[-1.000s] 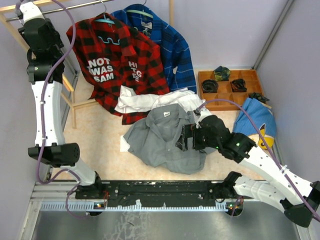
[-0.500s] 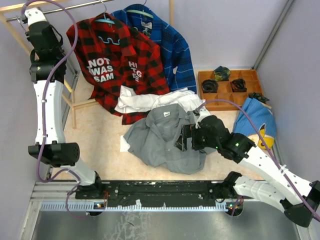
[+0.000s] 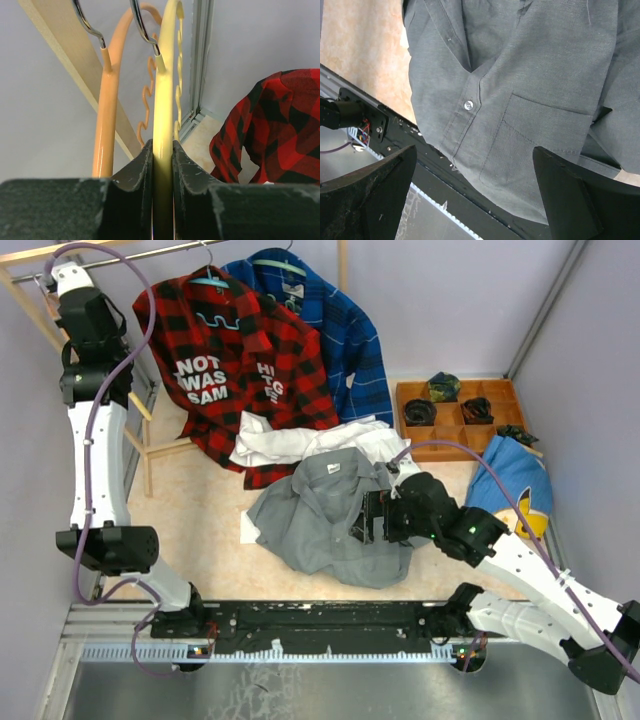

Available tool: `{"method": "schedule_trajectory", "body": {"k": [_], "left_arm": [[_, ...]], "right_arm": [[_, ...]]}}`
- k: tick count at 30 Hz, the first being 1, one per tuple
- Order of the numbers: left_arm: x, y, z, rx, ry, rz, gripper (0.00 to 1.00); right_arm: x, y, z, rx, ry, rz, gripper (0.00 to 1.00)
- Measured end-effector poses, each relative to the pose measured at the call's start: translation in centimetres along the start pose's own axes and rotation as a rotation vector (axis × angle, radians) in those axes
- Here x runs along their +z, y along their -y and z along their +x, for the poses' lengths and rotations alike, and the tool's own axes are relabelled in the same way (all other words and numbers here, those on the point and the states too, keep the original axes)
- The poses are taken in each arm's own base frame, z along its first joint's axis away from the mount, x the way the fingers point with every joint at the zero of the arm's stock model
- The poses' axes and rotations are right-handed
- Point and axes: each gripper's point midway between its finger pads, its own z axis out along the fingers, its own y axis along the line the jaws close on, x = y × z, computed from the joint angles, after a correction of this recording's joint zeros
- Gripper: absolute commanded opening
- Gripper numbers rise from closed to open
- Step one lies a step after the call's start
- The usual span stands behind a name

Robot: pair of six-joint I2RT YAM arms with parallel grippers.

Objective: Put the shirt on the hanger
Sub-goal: Pick up the hanger from the clothesline.

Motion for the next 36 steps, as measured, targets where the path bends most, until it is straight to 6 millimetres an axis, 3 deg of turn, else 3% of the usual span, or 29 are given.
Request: {"method": "schedule_trajectory", "body": {"k": [11, 20, 28, 36], "left_arm": [[-1.2, -0.6, -1.0, -0.019, 0.020, 0.042, 0.00], [-2.8, 0.8, -1.0, -0.047, 0.106, 0.182, 0.00], [-3.6, 1.1, -0.7, -0.093, 0.297, 0.237, 0.00], [-3.9, 1.1, -3.1, -0.109, 0.452, 0.240, 0.00]], "right_arm": [[0.7, 0.5, 1.1, 0.004, -0.032, 0.005, 0.99], [1.1, 0.6, 1.5, 0.004, -0.053, 0.010, 0.99], [1.8, 0.5, 1.8, 0.001, -0.079, 0.006, 0.99], [2.0, 0.8, 2.2, -0.007, -0.100, 0.020, 0.99]]}}
